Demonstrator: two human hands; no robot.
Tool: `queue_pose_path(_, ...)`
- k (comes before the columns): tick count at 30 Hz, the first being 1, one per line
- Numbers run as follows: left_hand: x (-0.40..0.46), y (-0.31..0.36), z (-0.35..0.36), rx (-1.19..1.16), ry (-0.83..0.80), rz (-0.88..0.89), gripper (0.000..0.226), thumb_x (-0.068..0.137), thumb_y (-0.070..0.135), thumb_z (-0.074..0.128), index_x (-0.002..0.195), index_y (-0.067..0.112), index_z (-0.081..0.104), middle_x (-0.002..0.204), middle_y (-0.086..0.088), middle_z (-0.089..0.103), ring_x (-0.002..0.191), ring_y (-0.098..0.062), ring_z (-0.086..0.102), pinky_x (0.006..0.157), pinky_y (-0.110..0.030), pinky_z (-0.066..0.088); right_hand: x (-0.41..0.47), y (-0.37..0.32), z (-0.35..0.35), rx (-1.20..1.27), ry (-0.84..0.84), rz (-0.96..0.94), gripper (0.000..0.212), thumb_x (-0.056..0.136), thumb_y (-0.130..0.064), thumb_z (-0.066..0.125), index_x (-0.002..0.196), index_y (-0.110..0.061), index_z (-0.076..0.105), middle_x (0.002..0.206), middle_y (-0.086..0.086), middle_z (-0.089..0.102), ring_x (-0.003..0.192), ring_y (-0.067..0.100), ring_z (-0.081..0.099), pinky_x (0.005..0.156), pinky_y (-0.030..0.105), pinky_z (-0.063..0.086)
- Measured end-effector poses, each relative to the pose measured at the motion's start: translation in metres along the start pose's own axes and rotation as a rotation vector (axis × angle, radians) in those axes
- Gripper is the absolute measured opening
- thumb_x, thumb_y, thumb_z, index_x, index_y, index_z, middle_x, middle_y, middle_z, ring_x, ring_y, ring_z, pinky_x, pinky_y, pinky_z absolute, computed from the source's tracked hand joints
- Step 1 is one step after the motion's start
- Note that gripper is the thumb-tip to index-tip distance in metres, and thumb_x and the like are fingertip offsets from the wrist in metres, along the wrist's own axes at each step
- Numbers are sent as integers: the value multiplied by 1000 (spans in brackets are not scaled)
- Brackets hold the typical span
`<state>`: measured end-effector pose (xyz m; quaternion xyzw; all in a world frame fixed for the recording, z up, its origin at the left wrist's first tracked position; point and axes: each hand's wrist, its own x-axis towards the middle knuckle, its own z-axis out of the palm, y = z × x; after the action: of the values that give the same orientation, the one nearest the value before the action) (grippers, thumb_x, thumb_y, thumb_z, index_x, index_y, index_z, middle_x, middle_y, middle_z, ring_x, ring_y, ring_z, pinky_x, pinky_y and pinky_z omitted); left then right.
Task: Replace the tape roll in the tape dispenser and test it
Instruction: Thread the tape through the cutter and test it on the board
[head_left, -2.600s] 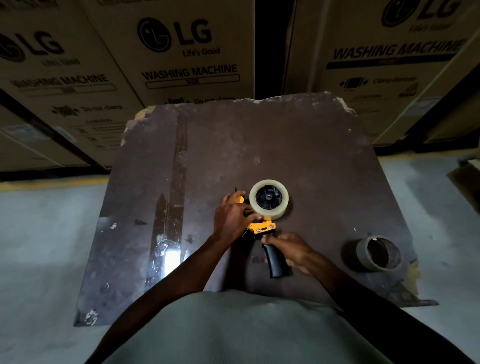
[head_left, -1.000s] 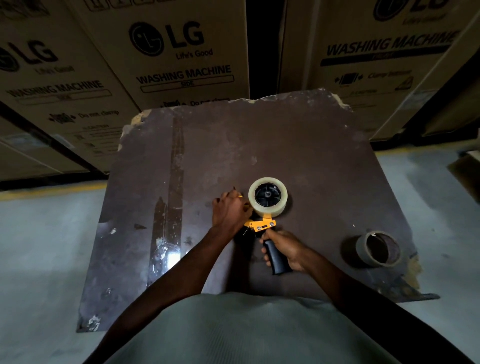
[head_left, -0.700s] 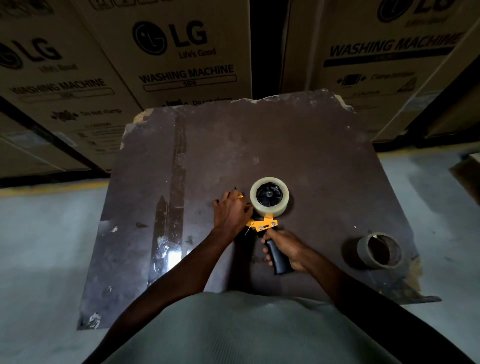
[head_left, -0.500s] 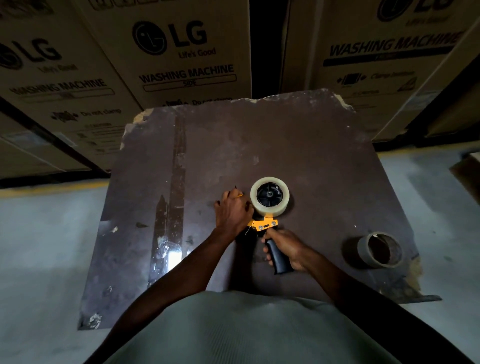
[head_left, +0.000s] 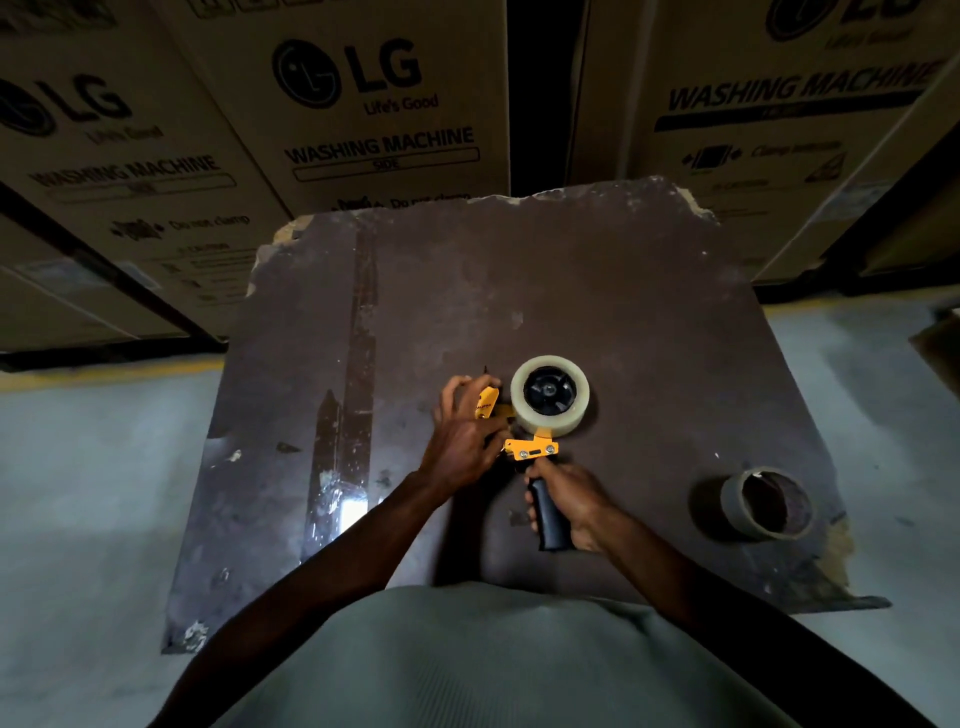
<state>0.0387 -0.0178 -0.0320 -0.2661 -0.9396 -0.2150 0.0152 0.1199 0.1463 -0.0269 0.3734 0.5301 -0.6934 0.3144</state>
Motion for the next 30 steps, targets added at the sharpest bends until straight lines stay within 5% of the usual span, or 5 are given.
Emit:
queue_pose_path(5, -21, -4, -6, 50, 37, 7, 10, 87, 37, 63, 87, 32, 71, 143, 4, 38, 129, -34, 25, 90, -45, 29, 2, 2, -1, 18, 12, -17, 18, 85, -21, 61, 70, -10, 62, 60, 9, 60, 48, 23, 52, 48, 28, 48)
queue_pose_path(13, -40, -27, -19, 98, 15, -88, 25, 88, 40, 52, 90, 25, 72, 108, 7, 65, 111, -25, 50, 80, -37, 37, 1, 1, -6, -9, 17, -27, 16, 82, -22, 62, 71, -12, 63, 61, 8, 60, 47, 21, 53, 50, 29, 47)
queue_pose_path(30, -23, -58, -31, 72, -17, -2, 18, 83, 31, 56, 86, 22, 71, 101, 5, 69, 88, -25, 59, 70, -32, 51, -1, -4, -19, -81, 38, -15, 17, 88, -23, 60, 74, -13, 61, 60, 6, 59, 47, 20, 52, 46, 25, 45)
